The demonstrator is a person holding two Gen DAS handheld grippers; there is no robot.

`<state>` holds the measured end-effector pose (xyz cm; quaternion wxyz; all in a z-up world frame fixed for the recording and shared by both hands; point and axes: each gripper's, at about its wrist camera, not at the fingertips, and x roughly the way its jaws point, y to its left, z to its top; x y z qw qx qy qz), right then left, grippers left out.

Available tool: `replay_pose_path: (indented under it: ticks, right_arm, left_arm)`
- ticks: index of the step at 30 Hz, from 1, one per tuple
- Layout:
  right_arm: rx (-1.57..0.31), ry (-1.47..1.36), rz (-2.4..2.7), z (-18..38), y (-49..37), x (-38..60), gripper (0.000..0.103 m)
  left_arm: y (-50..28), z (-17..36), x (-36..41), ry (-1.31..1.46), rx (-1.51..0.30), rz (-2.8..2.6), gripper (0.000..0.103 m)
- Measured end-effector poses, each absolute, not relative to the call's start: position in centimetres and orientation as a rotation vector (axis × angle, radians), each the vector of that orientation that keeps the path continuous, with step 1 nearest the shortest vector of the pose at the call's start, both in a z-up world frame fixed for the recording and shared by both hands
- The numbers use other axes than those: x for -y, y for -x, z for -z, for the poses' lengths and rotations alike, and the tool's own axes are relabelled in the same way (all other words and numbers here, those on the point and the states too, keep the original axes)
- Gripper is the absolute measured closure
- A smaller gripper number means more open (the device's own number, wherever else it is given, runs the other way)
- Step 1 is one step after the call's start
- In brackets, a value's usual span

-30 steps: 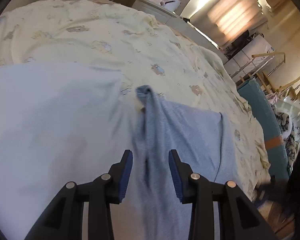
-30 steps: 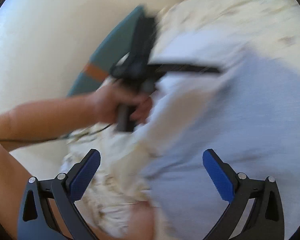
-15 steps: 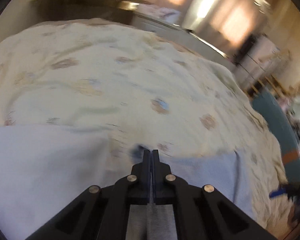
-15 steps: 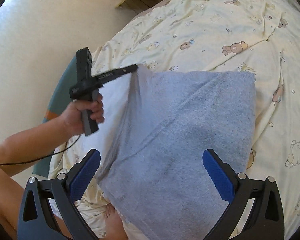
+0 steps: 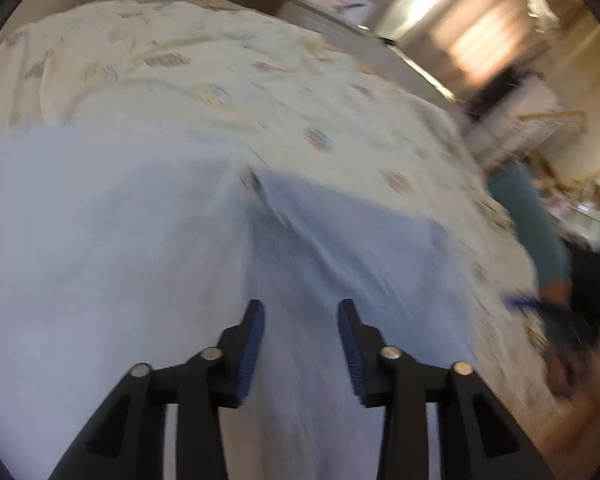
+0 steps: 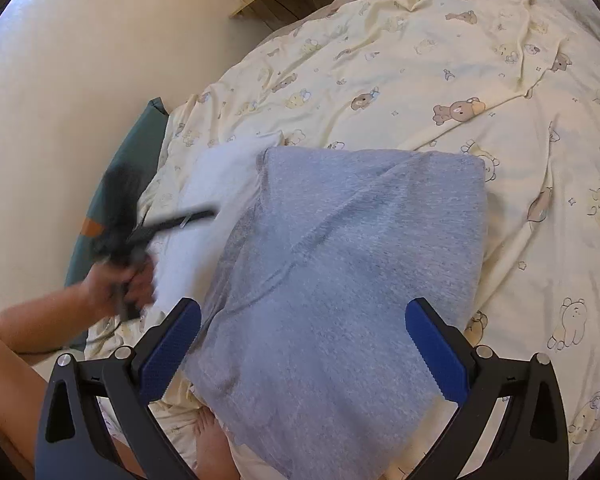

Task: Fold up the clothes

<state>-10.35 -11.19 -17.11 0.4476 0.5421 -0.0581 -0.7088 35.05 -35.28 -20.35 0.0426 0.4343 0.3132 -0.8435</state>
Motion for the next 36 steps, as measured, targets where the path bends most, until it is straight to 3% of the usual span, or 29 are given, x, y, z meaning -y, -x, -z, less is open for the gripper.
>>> replay_pose_path:
  ticks: [4, 8, 9, 10, 11, 17, 20, 26, 31, 32, 34, 35, 36]
  right_arm:
    - [0.138, -1.338, 1.732, 17.1, 9.6, 10.9, 0.0]
    - [0.122, -1.35, 1.713, 17.2, 8.3, 11.4, 0.0]
    - [0.11, -1.346, 1.706, 17.1, 7.9, 11.5, 0.0]
    - [0.089, -1.341, 1.7, 17.0, 7.4, 11.6, 0.0]
    - [0.064, -1.337, 1.695, 16.9, 7.0, 11.6, 0.0]
    - [0.058, -1.355, 1.73, 16.5, 5.9, 9.2, 0.0]
    - [0.08, -1.392, 1.742, 16.9, 5.8, 8.2, 0.0]
    - [-0.221, -1.41, 1.628, 18.1, 1.8, 9.3, 0.0]
    - [-0.523, -1.411, 1.577, 20.6, -2.2, 10.1, 0.003]
    - [-0.559, -1.417, 1.59, 21.3, -2.6, 10.0, 0.007]
    - [-0.578, -1.501, 1.591, 23.4, -2.8, 9.7, 0.026]
    - [-0.585, -1.525, 1.587, 24.0, -2.9, 9.7, 0.045]
    - [-0.604, -1.516, 1.59, 24.1, -3.1, 9.8, 0.05]
  left_arm:
    - [-41.8, 21.3, 30.5, -1.465, -0.898, 2.528, 0.06]
    - [-45.6, 24.8, 28.8, -1.492, -1.028, 2.345, 0.061]
    - [-46.2, 25.2, 28.6, -1.462, -1.053, 2.34, 0.065]
    - [-46.5, 24.9, 28.4, -1.43, -1.062, 2.363, 0.095]
    - [-46.7, 24.5, 28.2, -1.401, -1.069, 2.391, 0.1]
    - [-48.2, 19.4, 29.2, -1.185, -1.129, 2.517, 0.1]
    - [-49.6, 19.6, 31.4, -1.198, -1.224, 2.441, 0.1]
    - [-51.6, 23.2, 30.6, -1.491, -1.129, 2.327, 0.1]
    - [-51.6, 22.8, 30.1, -1.414, -1.17, 2.371, 0.1]
    - [-51.2, 22.8, 30.0, -1.408, -1.184, 2.373, 0.097]
    - [-50.8, 23.2, 30.1, -1.435, -1.181, 2.363, 0.096]
    - [-50.6, 23.3, 30.0, -1.448, -1.173, 2.361, 0.097]
    - [-50.4, 23.3, 29.9, -1.461, -1.164, 2.36, 0.097]
